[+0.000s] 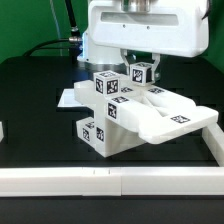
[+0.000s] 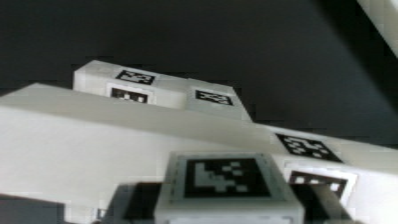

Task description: Assemble chair

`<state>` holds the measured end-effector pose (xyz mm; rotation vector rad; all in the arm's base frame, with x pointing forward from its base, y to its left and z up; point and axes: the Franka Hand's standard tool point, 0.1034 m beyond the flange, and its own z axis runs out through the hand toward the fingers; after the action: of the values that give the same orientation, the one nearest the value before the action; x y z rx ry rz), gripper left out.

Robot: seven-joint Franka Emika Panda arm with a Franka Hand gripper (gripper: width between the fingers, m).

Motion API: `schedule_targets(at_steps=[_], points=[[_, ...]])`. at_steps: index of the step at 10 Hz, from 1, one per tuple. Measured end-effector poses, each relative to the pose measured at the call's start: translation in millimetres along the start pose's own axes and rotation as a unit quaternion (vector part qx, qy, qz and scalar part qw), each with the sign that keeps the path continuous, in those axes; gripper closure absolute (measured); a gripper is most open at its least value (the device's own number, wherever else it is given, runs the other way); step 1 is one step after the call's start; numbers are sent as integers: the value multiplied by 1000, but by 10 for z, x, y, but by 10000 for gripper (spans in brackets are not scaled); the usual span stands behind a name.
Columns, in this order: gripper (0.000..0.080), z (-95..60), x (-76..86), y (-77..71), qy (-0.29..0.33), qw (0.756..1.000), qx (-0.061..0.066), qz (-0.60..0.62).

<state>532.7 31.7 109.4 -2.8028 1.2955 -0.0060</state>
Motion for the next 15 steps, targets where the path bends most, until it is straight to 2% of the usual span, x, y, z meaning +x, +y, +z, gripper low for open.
schedule_targets(at_steps=[1, 2, 4, 5, 6, 7, 11, 15], points=[[447, 0, -1, 0, 0, 1000, 0, 3], [447, 0, 0, 0, 0, 1000, 0, -6], [203, -7, -5, -10, -1, 1000, -2, -32], [203, -15, -4, -20, 1, 998, -6, -64], [160, -17, -2, -21, 3, 993, -8, -115], [151, -17, -4, -23, 3, 989, -9, -147], [151, -16, 22, -7, 5, 940, -14, -342], [151, -6, 20, 7, 4, 897, -15, -442]])
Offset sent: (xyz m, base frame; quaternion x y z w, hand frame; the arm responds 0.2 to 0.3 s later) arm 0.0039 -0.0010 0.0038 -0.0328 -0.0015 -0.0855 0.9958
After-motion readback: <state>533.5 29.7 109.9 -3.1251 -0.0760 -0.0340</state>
